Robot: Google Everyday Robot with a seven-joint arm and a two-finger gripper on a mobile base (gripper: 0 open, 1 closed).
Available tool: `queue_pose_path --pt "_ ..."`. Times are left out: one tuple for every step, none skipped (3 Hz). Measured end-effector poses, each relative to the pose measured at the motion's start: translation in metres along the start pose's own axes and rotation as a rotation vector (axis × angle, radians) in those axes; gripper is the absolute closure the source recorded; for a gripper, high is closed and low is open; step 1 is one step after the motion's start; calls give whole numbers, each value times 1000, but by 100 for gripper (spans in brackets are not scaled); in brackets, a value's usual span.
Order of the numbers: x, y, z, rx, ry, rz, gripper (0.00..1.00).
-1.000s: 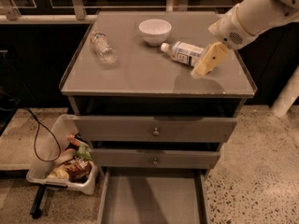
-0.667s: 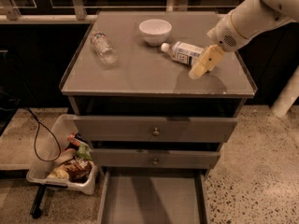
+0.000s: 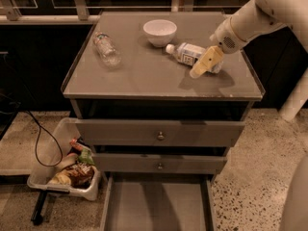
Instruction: Place blue plastic bottle into bottom drawer
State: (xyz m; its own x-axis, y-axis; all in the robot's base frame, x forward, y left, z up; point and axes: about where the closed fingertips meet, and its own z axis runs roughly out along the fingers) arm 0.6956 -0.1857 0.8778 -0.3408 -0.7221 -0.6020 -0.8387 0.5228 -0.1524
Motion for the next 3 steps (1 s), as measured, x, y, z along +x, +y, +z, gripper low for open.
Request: queue_pose_path --pt "-2 -11 11 -2 -6 19 0" --pt "3 -17 23 -15 -3 44 0" --pt "3 -18 24 -15 -4 44 18"
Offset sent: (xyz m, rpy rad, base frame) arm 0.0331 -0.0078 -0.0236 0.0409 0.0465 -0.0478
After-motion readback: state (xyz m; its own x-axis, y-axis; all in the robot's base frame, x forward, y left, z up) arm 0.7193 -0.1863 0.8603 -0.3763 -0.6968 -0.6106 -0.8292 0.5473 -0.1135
